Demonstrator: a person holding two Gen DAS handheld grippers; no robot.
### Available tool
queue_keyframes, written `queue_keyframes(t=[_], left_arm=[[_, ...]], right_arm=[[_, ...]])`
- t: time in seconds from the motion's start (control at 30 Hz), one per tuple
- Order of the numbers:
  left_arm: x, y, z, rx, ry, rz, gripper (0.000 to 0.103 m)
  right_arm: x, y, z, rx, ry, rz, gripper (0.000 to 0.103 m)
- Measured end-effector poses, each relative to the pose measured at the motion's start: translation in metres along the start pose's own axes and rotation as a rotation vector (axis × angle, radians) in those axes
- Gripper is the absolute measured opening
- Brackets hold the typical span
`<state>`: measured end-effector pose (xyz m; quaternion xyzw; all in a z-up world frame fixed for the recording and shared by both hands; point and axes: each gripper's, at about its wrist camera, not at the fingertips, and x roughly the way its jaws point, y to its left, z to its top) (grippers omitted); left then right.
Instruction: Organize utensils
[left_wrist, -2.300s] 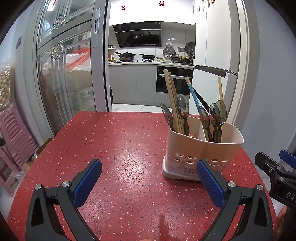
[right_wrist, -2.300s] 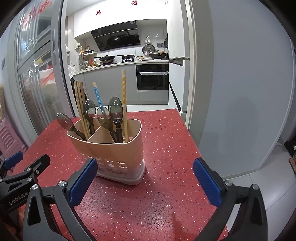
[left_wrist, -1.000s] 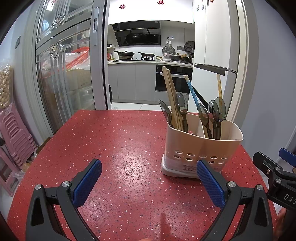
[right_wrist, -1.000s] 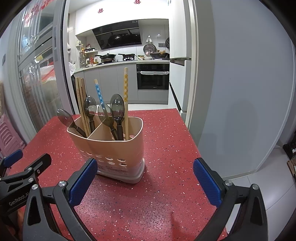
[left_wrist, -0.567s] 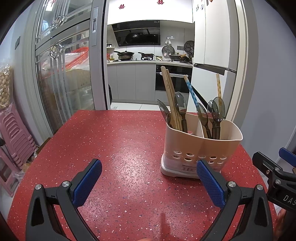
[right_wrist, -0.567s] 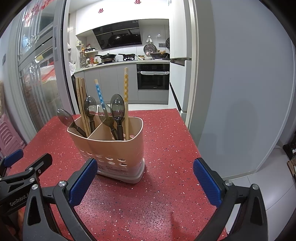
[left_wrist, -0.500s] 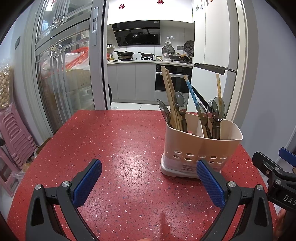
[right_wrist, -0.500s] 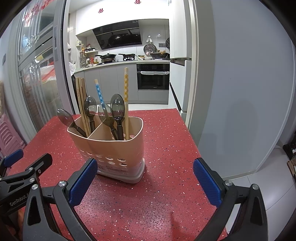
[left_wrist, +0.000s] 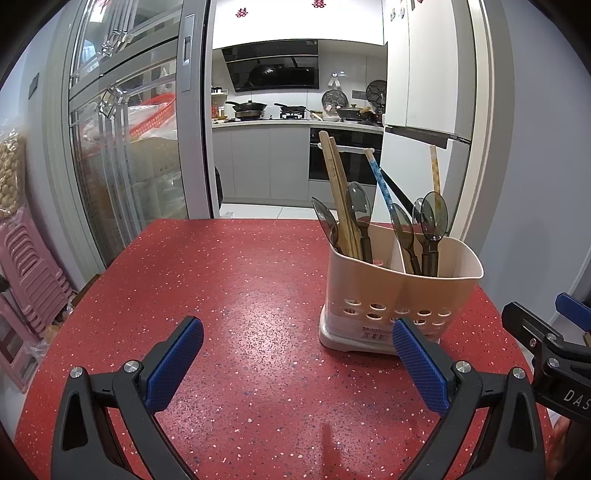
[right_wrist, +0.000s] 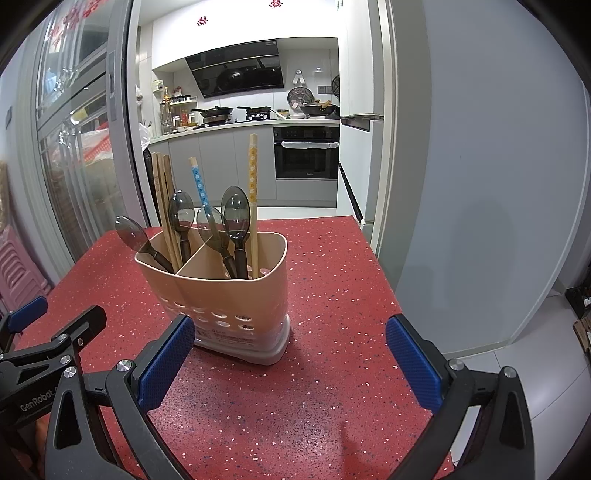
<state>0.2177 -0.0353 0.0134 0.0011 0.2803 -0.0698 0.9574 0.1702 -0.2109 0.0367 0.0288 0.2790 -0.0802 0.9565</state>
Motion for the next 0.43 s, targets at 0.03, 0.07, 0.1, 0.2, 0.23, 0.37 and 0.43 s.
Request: queue_keyframes(t=[0.03,0.07,0.1,0.2,0.23,0.37,0.43], left_arm=[[-0.0001,0.0003,0.0003,-0.002,0.001,-0.001,0.103],[-0.0002,0.0004,0.0005,-0.003,0.000,-0.001,0.103],[-0.0005,0.0006,0.0006,-0.005,-0.001,0.000,0.103],[-0.0013,0.0009,0.0011,-0.006,-0.006,-0.006,0.103],[-0.0014,0.0011,0.0011,-0.005,-0.007,-0.011,0.103],[-0.0032,0.0006,0.0017,0.000,-0.015,-0.013,0.103],[-0.0037,0.0012,0.0018,-0.001,-0.013,-0.011,0.103]], right_arm=[[0.0003,-0.0002,0.0000,0.000,0.001,0.001,0.103],[0.0005,-0.0006,-0.0003,0.001,0.002,0.003,0.103],[0.0010,-0.0006,0.0004,0.000,0.003,0.004,0.103],[0.0012,-0.0009,0.0005,-0.002,0.003,0.005,0.103],[0.0013,-0.0013,0.0006,-0.002,0.003,0.005,0.103],[0.0013,-0.0017,0.0004,0.001,0.003,0.005,0.103],[0.0011,-0.0016,0.0008,0.000,0.004,0.005,0.103]])
